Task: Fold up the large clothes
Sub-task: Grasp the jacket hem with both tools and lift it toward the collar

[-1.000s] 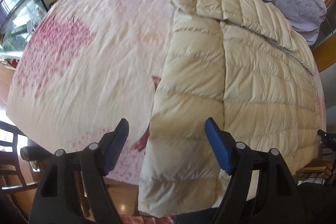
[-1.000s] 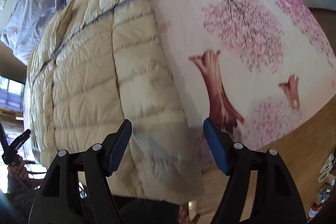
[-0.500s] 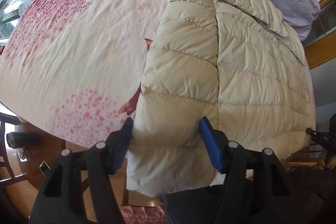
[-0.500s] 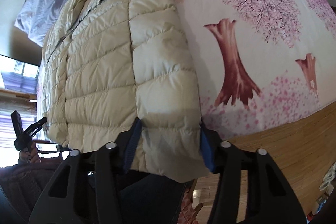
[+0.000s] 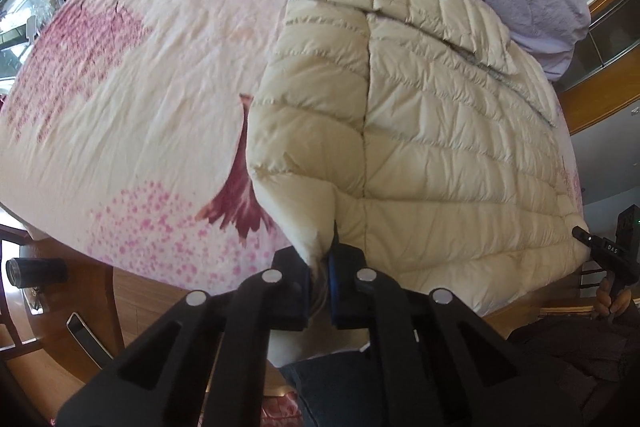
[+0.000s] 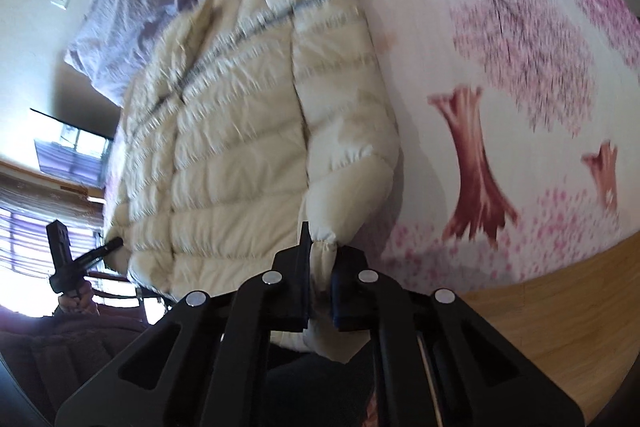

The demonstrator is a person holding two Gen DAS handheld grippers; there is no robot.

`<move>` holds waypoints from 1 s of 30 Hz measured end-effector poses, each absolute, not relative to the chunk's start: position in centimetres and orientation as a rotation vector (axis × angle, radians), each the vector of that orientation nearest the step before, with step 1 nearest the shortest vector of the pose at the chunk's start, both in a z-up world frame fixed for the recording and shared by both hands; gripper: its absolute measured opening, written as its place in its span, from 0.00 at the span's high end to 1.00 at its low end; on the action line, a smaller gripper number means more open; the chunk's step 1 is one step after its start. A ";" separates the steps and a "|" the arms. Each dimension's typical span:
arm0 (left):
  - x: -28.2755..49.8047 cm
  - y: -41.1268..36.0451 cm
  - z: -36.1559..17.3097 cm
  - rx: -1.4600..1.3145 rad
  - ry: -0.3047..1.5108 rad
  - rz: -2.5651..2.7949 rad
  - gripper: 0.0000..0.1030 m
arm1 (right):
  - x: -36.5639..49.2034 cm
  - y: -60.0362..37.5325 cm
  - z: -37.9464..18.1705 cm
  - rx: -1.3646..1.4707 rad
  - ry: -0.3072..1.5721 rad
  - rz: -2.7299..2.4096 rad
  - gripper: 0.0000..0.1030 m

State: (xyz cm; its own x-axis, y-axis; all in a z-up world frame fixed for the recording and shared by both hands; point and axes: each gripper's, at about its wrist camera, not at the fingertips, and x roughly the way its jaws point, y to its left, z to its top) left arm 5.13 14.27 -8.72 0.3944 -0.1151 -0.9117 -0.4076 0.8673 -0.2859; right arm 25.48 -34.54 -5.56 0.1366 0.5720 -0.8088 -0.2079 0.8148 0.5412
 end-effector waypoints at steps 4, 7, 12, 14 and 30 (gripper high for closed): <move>5.7 14.7 -6.6 -0.505 1.100 0.209 0.94 | 26.7 -34.4 -3.2 0.331 1.233 0.605 0.93; 6.3 15.3 -4.9 -0.500 1.049 0.223 0.94 | 27.7 -34.4 -1.8 0.326 1.182 0.614 0.93; 8.0 16.5 -2.6 -0.475 0.985 0.253 0.94 | 29.9 -34.2 0.0 0.321 1.112 0.605 0.93; 9.1 16.6 -2.0 -0.461 0.968 0.262 0.94 | 30.8 -33.7 0.6 0.305 1.090 0.600 0.93; 17.2 18.3 0.6 -0.377 0.900 0.305 0.94 | 37.8 -30.6 2.1 0.251 0.981 0.523 0.93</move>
State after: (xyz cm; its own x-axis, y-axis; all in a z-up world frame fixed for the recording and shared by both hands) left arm 17.20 18.33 0.56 0.5868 0.0990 -0.8037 -0.4095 0.8925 -0.1890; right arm 37.85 -30.56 2.06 0.4459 0.5277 -0.7230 -0.3066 0.8489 0.4305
